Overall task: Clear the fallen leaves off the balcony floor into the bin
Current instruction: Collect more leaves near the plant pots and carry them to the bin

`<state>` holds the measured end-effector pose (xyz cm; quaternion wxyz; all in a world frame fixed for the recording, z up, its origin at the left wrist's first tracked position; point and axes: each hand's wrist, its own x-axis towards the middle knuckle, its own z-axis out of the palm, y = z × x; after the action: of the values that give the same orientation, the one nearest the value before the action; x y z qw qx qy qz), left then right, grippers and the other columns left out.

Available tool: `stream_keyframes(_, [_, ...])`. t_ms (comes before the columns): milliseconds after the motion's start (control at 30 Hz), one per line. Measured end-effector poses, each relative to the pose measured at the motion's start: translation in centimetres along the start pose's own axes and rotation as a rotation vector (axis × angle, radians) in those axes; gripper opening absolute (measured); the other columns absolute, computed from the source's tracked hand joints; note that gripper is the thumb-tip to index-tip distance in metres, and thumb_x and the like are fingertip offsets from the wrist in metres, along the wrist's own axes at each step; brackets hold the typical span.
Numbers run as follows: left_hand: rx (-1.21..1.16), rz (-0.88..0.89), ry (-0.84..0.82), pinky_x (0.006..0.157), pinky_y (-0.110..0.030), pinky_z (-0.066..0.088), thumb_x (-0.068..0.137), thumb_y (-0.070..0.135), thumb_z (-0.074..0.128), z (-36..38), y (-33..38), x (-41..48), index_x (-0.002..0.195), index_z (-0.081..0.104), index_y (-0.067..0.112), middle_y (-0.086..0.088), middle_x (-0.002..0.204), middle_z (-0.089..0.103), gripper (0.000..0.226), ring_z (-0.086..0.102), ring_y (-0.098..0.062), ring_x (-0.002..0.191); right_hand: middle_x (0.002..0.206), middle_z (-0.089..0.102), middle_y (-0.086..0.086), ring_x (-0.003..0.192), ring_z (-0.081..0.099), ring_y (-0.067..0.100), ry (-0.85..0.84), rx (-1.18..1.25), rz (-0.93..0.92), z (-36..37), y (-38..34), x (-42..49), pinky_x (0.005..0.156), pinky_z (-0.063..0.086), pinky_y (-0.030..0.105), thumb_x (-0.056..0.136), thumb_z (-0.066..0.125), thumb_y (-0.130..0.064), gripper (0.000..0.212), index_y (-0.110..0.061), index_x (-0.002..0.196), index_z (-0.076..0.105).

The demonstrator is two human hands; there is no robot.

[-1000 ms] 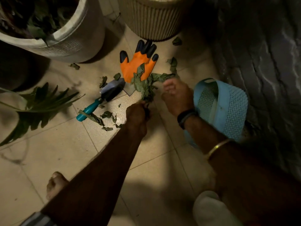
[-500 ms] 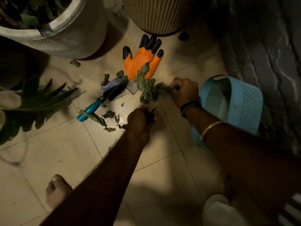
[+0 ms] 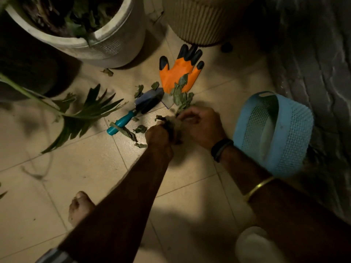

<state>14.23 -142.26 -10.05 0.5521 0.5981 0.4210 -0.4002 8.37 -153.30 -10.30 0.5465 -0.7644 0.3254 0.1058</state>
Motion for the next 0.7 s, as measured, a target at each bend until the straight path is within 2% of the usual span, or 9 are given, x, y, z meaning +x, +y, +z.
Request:
stream_keyframes(67, [-0.014,-0.011,0.019,0.061,-0.026,0.050,0.102,0.015,0.048,-0.8,0.2,0.6,0.134,0.054,0.003,0.002,0.086,0.056,0.035,0.057,-0.010,0.072,0.107,0.071,0.003,0.099,0.067,0.023,0.159,-0.299,-0.108,-0.2,1.2,2.2,0.085,0.055,0.036,0.086,0.066,-0.022,0.026,-0.019,0.112,0.071])
stream_keyframes(133, [0.013,-0.034,0.028,0.051,-0.024,0.050,0.101,0.012,0.051,-1.2,0.0,1.1,0.111,0.065,0.008,-0.002,0.082,0.062,0.018,0.061,-0.011,0.063,0.128,0.059,0.012,0.112,0.058,0.035,0.140,-0.496,-0.111,0.4,2.5,4.2,0.090,0.051,0.043,0.083,0.067,-0.037,0.057,-0.022,0.136,0.056])
stream_keyframes(200, [-0.039,-0.057,-0.017,0.041,-0.021,0.047,0.101,0.012,0.052,-1.3,-0.3,1.2,0.090,0.067,0.009,-0.005,0.077,0.067,0.019,0.062,-0.010,0.049,0.138,0.044,0.015,0.116,0.049,0.041,0.053,-0.622,-0.069,1.7,3.6,5.6,0.089,0.050,0.049,0.079,0.073,-0.042,0.078,-0.028,0.147,0.039])
stream_keyframes(267, [-0.092,-0.057,-0.049,0.041,-0.020,0.047,0.103,0.014,0.049,-1.7,-1.0,1.7,0.088,0.066,0.010,-0.004,0.070,0.070,0.023,0.061,-0.010,0.044,0.140,0.040,0.015,0.119,0.045,0.043,0.053,-0.758,-0.070,3.0,4.7,6.5,0.087,0.048,0.051,0.081,0.073,-0.039,0.074,-0.027,0.146,0.039])
stream_keyframes(333, [-0.111,-0.063,-0.052,0.043,-0.021,0.049,0.102,0.012,0.049,-2.3,-1.7,2.3,0.084,0.066,0.010,-0.002,0.060,0.070,0.025,0.062,-0.010,0.043,0.137,0.043,0.017,0.118,0.046,0.043,0.082,-0.839,-0.112,4.0,5.6,6.8,0.086,0.045,0.050,0.087,0.067,-0.031,0.055,-0.021,0.139,0.049])
stream_keyframes(433, [-0.152,-0.069,-0.074,0.046,-0.022,0.050,0.101,0.011,0.051,-2.9,-2.4,2.7,0.088,0.066,0.010,-0.002,0.065,0.071,0.020,0.065,-0.010,0.048,0.112,0.058,0.023,0.095,0.058,0.045,0.171,-0.791,-0.197,4.8,6.5,6.5,0.073,0.046,0.046,0.090,0.057,-0.017,0.020,-0.011,0.105,0.070])
stream_keyframes(533, [-0.188,-0.075,-0.061,0.046,-0.022,0.051,0.103,0.013,0.049,-3.3,-2.6,2.1,0.094,0.064,0.010,-0.001,0.066,0.073,0.018,0.068,-0.010,0.053,0.087,0.063,0.026,0.076,0.062,0.045,0.166,-0.738,-0.172,4.6,6.7,5.8,0.061,0.047,0.042,0.086,0.060,-0.011,0.016,-0.003,0.081,0.072])
stream_keyframes(633, [-0.181,-0.055,-0.052,0.054,-0.025,0.051,0.103,0.013,0.048,-3.5,-2.3,0.2,0.106,0.065,0.004,-0.010,0.091,0.073,0.019,0.069,-0.019,0.072,0.089,0.069,0.022,0.083,0.066,0.041,0.194,-0.502,-0.080,3.4,5.1,3.2,0.072,0.056,0.044,0.076,0.066,-0.014,0.018,-0.004,0.087,0.076])
stream_keyframes(700, [-0.197,-0.039,-0.028,0.053,-0.024,0.051,0.103,0.011,0.048,-3.6,-1.8,-1.6,0.105,0.064,0.004,-0.011,0.093,0.069,0.018,0.065,-0.019,0.073,0.092,0.072,0.015,0.086,0.068,0.032,0.229,-0.331,-0.070,2.5,2.8,0.3,0.079,0.056,0.037,0.070,0.063,-0.026,0.030,-0.009,0.091,0.077])
